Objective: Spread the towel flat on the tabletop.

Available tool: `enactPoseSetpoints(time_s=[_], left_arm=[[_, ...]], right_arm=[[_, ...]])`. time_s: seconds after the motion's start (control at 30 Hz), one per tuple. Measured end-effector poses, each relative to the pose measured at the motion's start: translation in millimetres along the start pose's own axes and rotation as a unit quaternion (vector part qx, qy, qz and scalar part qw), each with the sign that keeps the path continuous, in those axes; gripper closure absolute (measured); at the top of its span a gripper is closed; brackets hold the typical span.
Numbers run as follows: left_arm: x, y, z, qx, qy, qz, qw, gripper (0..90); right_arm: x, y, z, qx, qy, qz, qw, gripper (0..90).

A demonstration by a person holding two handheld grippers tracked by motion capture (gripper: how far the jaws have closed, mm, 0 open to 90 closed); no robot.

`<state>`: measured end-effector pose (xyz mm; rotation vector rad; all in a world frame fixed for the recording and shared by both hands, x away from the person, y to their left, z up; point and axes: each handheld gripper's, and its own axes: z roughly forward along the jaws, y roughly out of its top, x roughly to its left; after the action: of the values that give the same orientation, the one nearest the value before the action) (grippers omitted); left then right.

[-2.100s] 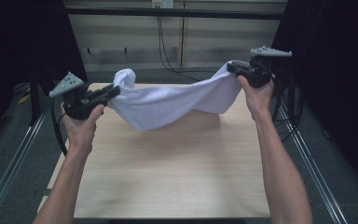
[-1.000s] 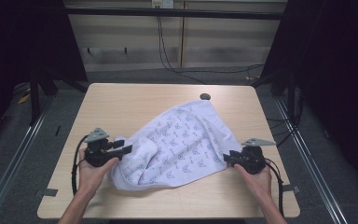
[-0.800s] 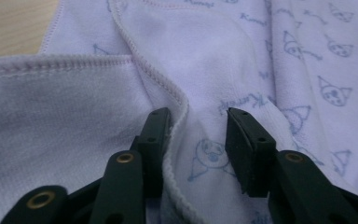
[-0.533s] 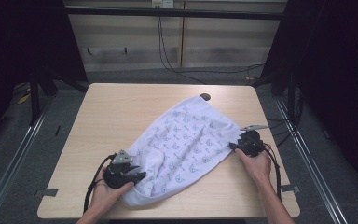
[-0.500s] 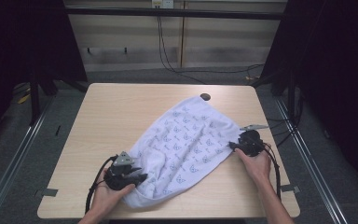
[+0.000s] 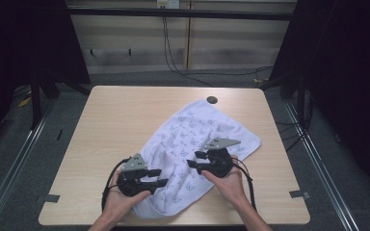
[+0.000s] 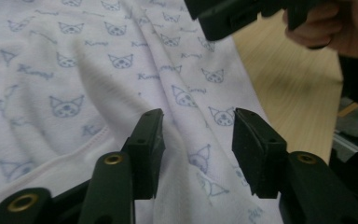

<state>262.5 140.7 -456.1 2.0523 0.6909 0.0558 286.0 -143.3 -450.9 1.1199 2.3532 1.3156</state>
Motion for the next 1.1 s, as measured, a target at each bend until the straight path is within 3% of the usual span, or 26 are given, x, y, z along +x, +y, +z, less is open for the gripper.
enactPoseSetpoints(time_s=[0.03,0.1,0.13,0.2,0.23,0.27,0.33,0.4,0.47,0.5,0.53,0.6,0.63,0.67,0.73,0.77,0.83,0.9,0.93,0.97,1.0,1.07,1.1], left_arm=[[11.9,2.2,-14.1,-0.016,-0.006,-0.015,0.9998,48.7],[19.4,3.1,-21.9,-0.025,-0.008,-0.026,0.9993,47.2],[25.5,4.0,-29.9,-0.036,0.008,-0.032,0.9988,47.3],[40.8,4.9,-45.1,-0.060,0.014,-0.052,0.9968,47.6],[52.9,3.7,-53.2,-0.066,0.029,-0.055,0.9959,54.3],[52.9,3.7,-53.2,-0.066,0.029,-0.055,0.9959,56.1],[67.1,-1.7,-56.4,-0.061,0.051,-0.067,0.9946,63.5],[81.7,-11.0,-51.2,-0.029,0.069,-0.067,0.9950,64.2],[90.4,-20.0,-44.5,-0.010,0.061,-0.085,0.9945,58.5],[93.3,-27.3,-36.2,0.019,0.056,-0.088,0.9944,53.6],[93.3,-27.3,-36.2,0.019,0.056,-0.088,0.9944,48.0],[95.1,-32.7,-33.5,0.025,0.053,-0.088,0.9944,47.2],[97.2,-35.0,-34.2,0.033,0.053,-0.089,0.9941,51.6],[97.9,-36.5,-34.8,0.033,0.048,-0.088,0.9944,51.6],[98.6,-39.2,-36.2,0.040,0.044,-0.078,0.9952,72.5],[98.8,-39.8,-37.5,0.041,0.042,-0.077,0.9953,84.4],[98.6,-38.4,-40.8,0.028,0.040,-0.078,0.9958,85.3],[98.1,-35.6,-45.1,0.011,0.048,-0.081,0.9955,85.9],[98.8,-33.7,-47.7,0.001,0.050,-0.083,0.9953,85.9],[98.5,-32.8,-48.8,-0.005,0.049,-0.086,0.9951,86.0],[97.4,-31.5,-50.1,-0.012,0.055,-0.084,0.9949,86.0],[95.1,-27.5,-56.1,-0.040,0.049,-0.086,0.9942,86.0],[95.1,-27.5,-56.1,-0.040,0.049,-0.086,0.9942,85.9]], right_arm=[[4.1,2.6,4.6,0.002,0.008,-0.006,0.9999,51.4],[8.1,4.7,9.3,0.003,0.015,-0.014,0.9998,51.4],[12.6,6.1,13.7,0.004,0.016,-0.022,0.9996,51.4],[20.1,9.6,23.7,0.009,0.034,-0.023,0.9991,51.6],[25.9,13.6,31.3,0.010,0.042,-0.025,0.9987,52.6],[25.9,13.6,31.3,0.010,0.042,-0.025,0.9987,52.6],[35.6,22.5,48.5,0.017,0.061,-0.030,0.9976,54.1],[38.4,25.3,55.8,0.021,0.067,-0.028,0.9972,54.1],[44.8,33.4,79.0,0.030,0.084,-0.024,0.9957,53.6],[46.4,35.4,86.6,0.031,0.086,-0.021,0.9956,53.2],[46.4,35.4,86.6,0.031,0.086,-0.021,0.9956,53.2],[47.6,37.6,99.9,0.035,0.080,-0.015,0.9961,52.2],[46.3,37.0,112.6,0.040,0.078,-0.005,0.9962,51.2],[46.3,37.0,112.6,0.040,0.078,-0.005,0.9962,51.2],[46.6,34.5,120.5,0.052,0.076,0.001,0.9957,50.4],[49.8,27.8,129.5,0.080,0.063,-0.008,0.9948,50.3],[50.6,24.6,131.6,0.084,0.058,-0.013,0.9947,50.4],[51.7,19.5,130.1,0.082,0.040,-0.020,0.9956,71.0],[51.7,19.5,130.1,0.082,0.040,-0.020,0.9956,71.0],[50.4,17.9,127.4,0.077,0.039,-0.028,0.9959,83.7],[50.4,17.9,127.4,0.077,0.039,-0.028,0.9959,83.7],[42.1,22.6,115.1,0.050,0.053,-0.007,0.9973,88.6],[38.9,25.8,109.2,0.039,0.059,0.000,0.9975,88.9]])
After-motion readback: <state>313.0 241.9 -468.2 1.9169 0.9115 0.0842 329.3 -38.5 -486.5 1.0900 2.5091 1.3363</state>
